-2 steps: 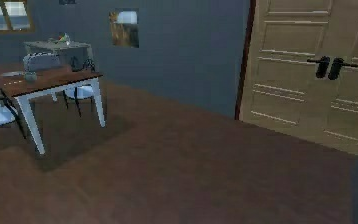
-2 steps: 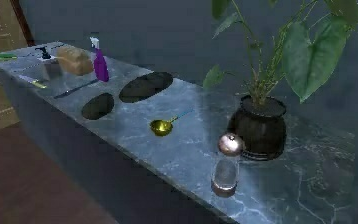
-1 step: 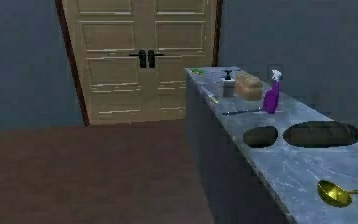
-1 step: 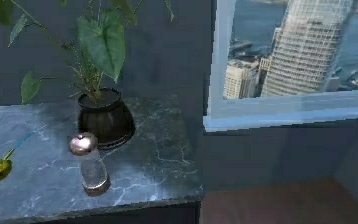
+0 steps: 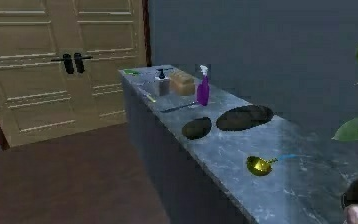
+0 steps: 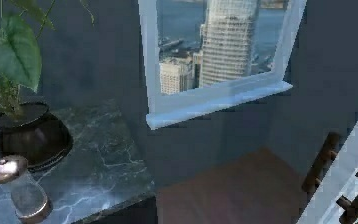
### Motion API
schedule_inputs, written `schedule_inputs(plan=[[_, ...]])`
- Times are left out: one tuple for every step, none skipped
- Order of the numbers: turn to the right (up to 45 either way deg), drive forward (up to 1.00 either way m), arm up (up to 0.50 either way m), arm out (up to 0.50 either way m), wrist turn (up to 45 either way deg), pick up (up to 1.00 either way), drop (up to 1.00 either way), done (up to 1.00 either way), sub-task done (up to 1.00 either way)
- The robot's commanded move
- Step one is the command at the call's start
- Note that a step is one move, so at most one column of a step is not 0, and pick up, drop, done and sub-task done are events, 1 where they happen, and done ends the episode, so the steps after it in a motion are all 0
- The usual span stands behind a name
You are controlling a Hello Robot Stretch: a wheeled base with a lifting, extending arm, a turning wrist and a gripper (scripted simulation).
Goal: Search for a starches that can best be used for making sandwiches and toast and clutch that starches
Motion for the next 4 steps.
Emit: schedule_inputs(plan=[[0.0, 0.20, 0.00, 0.00, 0.0, 0.00, 0.00, 0.00, 0.00], [-45.0, 0.00, 0.00, 0.00, 0.0, 0.00, 0.00, 0.00, 0.00], [-18.0, 0.00, 0.00, 0.00, 0.0, 0.00, 0.00, 0.00, 0.00], [0.0, 0.00, 0.50, 0.00, 0.0, 0.00, 0.00, 0.00, 0.00]])
